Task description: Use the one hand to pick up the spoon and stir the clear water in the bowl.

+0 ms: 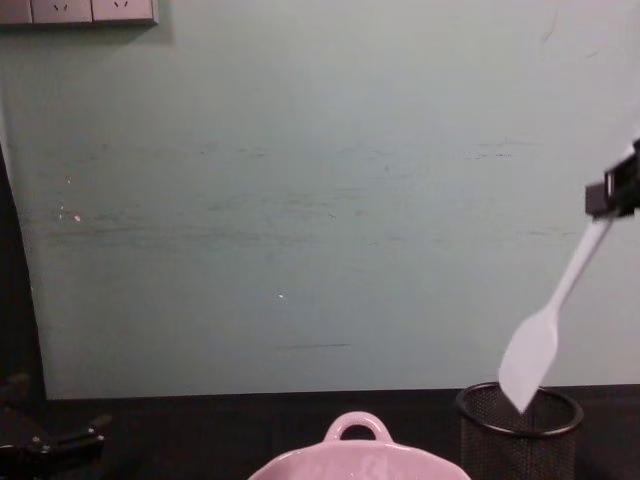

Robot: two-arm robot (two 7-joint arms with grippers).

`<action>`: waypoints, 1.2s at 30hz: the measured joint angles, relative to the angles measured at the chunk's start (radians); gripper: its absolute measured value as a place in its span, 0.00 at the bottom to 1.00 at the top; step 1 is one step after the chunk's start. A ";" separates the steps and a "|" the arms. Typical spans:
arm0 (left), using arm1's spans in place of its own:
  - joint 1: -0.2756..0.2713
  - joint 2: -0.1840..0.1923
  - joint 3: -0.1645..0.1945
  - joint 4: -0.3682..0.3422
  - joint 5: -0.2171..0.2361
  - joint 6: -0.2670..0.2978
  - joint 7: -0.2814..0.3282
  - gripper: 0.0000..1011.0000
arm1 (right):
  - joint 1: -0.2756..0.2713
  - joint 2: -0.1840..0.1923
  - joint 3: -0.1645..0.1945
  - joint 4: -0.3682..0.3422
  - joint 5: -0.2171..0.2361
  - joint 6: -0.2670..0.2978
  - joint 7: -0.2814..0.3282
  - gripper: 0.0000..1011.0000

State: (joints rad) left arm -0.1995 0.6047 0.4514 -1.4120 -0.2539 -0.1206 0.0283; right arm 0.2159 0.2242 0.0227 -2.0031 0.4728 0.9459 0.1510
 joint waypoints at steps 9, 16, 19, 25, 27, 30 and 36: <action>0.000 0.000 0.000 0.000 0.000 0.000 0.000 1.00 | 0.037 -0.025 0.025 0.113 0.049 0.033 -0.016 0.12; 0.000 0.000 0.000 0.000 0.000 0.000 0.000 1.00 | 0.073 -0.036 0.024 0.188 0.064 0.046 -0.033 0.12; 0.000 0.000 0.000 0.000 0.000 0.000 0.000 1.00 | 0.080 -0.041 0.023 0.208 0.070 0.050 -0.039 0.12; 0.000 0.000 0.000 0.000 0.000 0.000 0.000 1.00 | 0.081 -0.050 0.024 0.230 0.079 0.049 -0.047 0.12; 0.000 0.000 0.000 0.000 0.000 0.000 0.000 1.00 | 0.078 -0.051 0.025 0.233 0.080 0.044 -0.049 0.12; 0.000 0.000 0.000 0.000 0.000 0.000 0.000 1.00 | 0.070 -0.055 0.031 0.238 0.089 0.035 -0.054 0.12; 0.000 0.000 0.000 0.000 0.000 0.000 0.000 1.00 | 0.046 -0.060 0.037 0.239 0.108 0.021 -0.060 0.12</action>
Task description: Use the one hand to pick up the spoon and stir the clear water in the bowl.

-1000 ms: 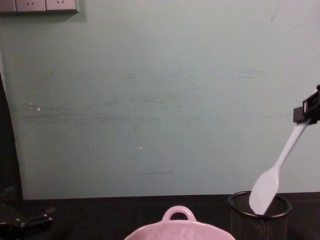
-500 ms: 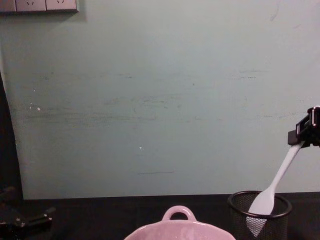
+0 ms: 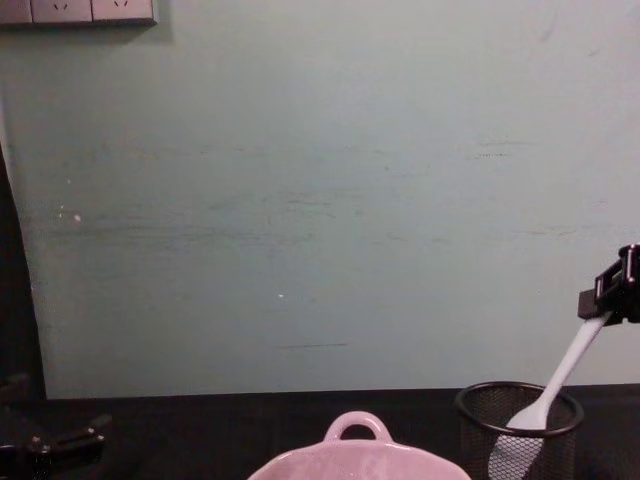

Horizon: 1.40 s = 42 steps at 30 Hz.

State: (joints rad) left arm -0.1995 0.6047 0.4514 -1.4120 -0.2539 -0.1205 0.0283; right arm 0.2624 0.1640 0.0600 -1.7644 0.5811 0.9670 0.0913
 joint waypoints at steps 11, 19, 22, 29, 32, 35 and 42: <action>0.000 0.000 0.000 0.000 0.000 0.000 0.000 1.00 | -0.013 0.001 -0.002 0.020 0.023 -0.015 -0.016 0.12; 0.000 0.000 0.000 0.000 0.000 0.000 0.000 1.00 | -0.011 0.008 -0.009 0.044 0.038 -0.022 -0.028 0.12; 0.000 0.000 0.000 0.000 0.000 0.000 0.000 1.00 | -0.010 0.009 -0.012 0.048 0.042 -0.024 -0.031 0.12; 0.000 0.000 0.000 0.000 0.000 0.000 0.000 1.00 | -0.006 0.018 -0.021 0.061 0.056 -0.030 -0.038 0.12; 0.000 0.000 0.000 0.000 0.000 0.000 0.000 1.00 | -0.006 0.021 -0.022 0.063 0.064 -0.033 -0.039 0.12; 0.000 0.000 0.000 0.000 0.000 0.000 0.000 1.00 | -0.006 0.023 -0.022 0.063 0.070 -0.034 -0.040 0.12; 0.000 0.000 0.000 0.000 0.000 0.000 0.000 1.00 | -0.006 0.022 -0.022 0.063 0.069 -0.034 -0.040 0.12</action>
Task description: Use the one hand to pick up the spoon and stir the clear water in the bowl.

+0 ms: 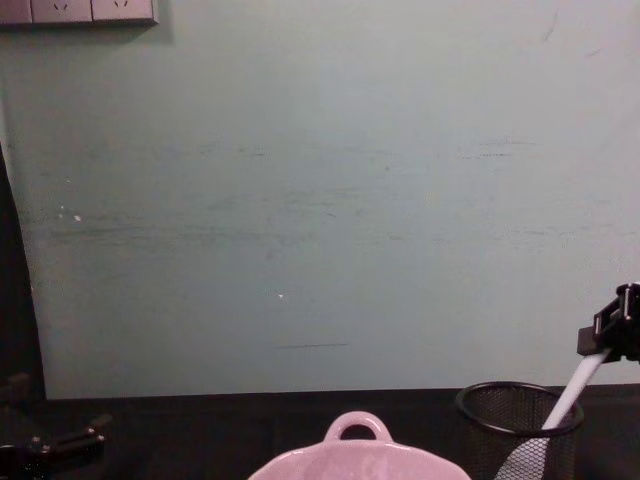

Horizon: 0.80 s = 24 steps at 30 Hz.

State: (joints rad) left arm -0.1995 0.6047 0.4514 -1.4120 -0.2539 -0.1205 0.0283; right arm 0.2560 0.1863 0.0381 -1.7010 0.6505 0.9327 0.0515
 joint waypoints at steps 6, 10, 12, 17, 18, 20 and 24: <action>0.000 0.000 0.000 0.000 0.000 0.000 0.000 1.00 | 0.000 0.000 0.000 0.000 -0.002 0.000 0.000 0.12; 0.000 0.000 0.000 0.000 0.000 0.000 0.000 1.00 | 0.000 -0.001 0.000 -0.001 -0.003 0.000 0.000 0.14; 0.000 0.000 0.000 0.000 0.000 0.000 0.000 1.00 | 0.000 -0.001 0.000 -0.001 -0.003 0.000 0.000 0.19; 0.000 0.000 0.000 0.000 0.000 0.000 0.000 1.00 | 0.000 -0.001 0.000 -0.001 -0.004 0.001 0.001 0.35; 0.000 0.000 0.000 0.000 0.000 0.000 0.000 1.00 | 0.000 -0.001 0.000 -0.001 -0.004 0.001 0.001 0.37; 0.000 0.000 0.000 0.000 0.000 0.000 0.000 1.00 | 0.000 -0.001 0.000 -0.001 -0.004 0.001 0.001 0.45; 0.000 0.000 0.000 0.000 0.000 0.000 0.000 1.00 | 0.000 -0.001 0.000 -0.002 -0.004 0.001 0.001 0.57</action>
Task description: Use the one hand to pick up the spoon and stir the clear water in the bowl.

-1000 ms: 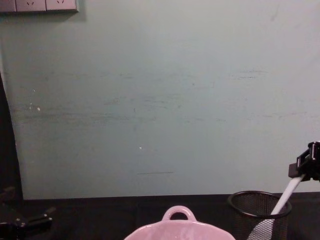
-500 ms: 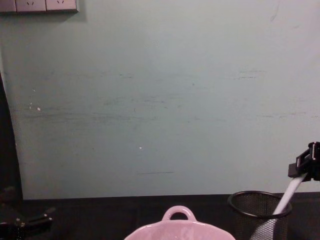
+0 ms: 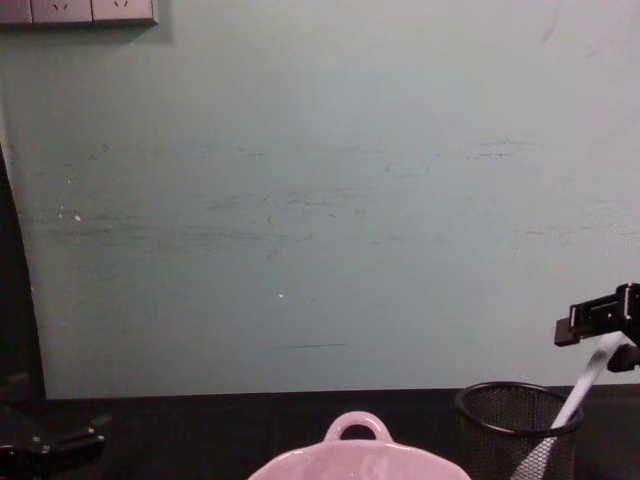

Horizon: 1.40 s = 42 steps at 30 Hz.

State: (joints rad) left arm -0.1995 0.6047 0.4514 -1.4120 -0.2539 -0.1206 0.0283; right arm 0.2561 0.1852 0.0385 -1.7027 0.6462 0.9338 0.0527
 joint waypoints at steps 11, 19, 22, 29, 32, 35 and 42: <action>0.000 0.000 0.000 0.000 0.000 0.000 0.000 1.00 | 0.000 0.000 0.000 0.000 -0.001 0.001 0.001 0.91; 0.000 0.000 0.000 0.000 0.000 0.000 0.000 1.00 | 0.000 0.000 0.000 0.000 -0.001 0.001 0.001 0.99; 0.000 0.000 0.000 0.000 0.000 0.000 0.000 1.00 | 0.000 0.000 0.000 0.000 -0.001 0.001 0.001 0.99; 0.000 0.000 0.000 0.000 0.000 0.000 0.000 1.00 | 0.000 0.000 0.000 0.000 -0.001 0.001 0.001 0.99; 0.000 0.000 0.000 0.000 0.000 0.000 0.000 1.00 | -0.005 0.009 -0.003 -0.009 0.002 0.005 0.001 0.99; 0.000 0.000 0.000 0.000 0.000 0.000 0.000 1.00 | -0.016 0.019 -0.003 -0.034 0.018 0.027 0.001 0.99; 0.000 0.000 0.000 0.000 0.000 0.000 0.000 1.00 | -0.064 0.041 0.004 -0.133 0.048 0.064 -0.003 0.99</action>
State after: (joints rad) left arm -0.1995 0.6047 0.4514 -1.4120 -0.2539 -0.1205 0.0283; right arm 0.1924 0.2264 0.0427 -1.8359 0.6942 0.9977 0.0502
